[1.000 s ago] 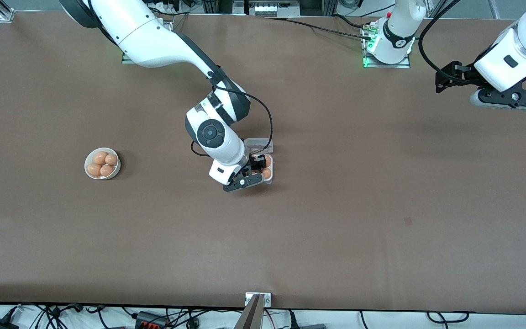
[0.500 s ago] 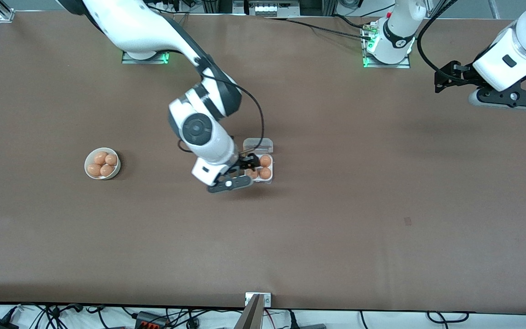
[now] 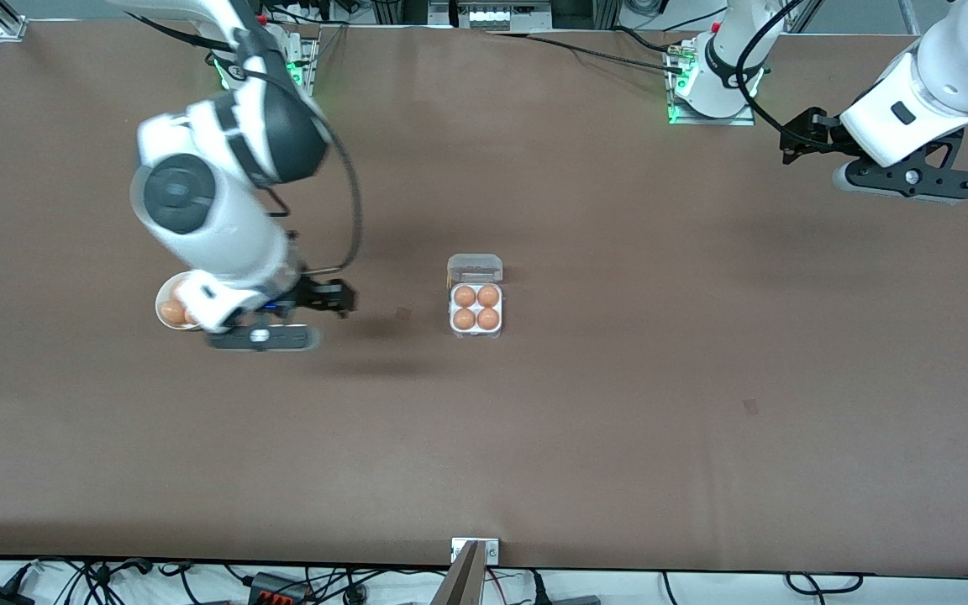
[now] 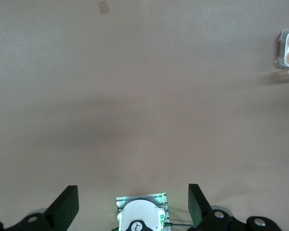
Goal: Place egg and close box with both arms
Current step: 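Withdraw the right gripper while the left gripper reaches toward the box, then push the open lid over the eggs with the left gripper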
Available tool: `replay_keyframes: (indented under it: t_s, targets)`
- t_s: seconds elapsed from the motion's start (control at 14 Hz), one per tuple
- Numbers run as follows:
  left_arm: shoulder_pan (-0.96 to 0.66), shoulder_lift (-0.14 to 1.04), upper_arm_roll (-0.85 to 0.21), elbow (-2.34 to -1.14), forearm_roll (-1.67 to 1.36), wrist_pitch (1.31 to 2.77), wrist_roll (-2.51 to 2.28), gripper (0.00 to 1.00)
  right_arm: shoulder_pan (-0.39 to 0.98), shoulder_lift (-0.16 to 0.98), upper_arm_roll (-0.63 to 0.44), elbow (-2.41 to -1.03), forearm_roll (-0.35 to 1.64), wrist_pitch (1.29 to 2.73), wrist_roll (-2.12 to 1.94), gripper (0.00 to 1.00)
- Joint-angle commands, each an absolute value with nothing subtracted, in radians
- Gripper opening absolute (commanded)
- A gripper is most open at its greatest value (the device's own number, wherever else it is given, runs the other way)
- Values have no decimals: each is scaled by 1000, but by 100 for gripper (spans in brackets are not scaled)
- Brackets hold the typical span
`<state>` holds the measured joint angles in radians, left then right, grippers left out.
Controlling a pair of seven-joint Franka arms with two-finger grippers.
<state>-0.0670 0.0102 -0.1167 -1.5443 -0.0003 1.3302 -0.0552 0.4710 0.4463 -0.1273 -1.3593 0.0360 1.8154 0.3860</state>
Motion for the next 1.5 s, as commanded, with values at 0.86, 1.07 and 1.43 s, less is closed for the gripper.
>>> replay_keyframes:
  t_s: [0.86, 1.07, 1.43]
  targets:
    - [-60, 127, -133, -1586, -129, 1325, -26, 1, 22, 302, -37, -1365, 40, 1727, 118, 100]
    - [-67, 152, -223, -1656, -172, 1460, -102, 1, -14, 290, -34, -1367, 37, 1715, 8, 100]
    - [-74, 245, -501, -1717, -173, 1705, -434, 1, -9, 138, -35, -1543, -20, 1719, -41, 100]
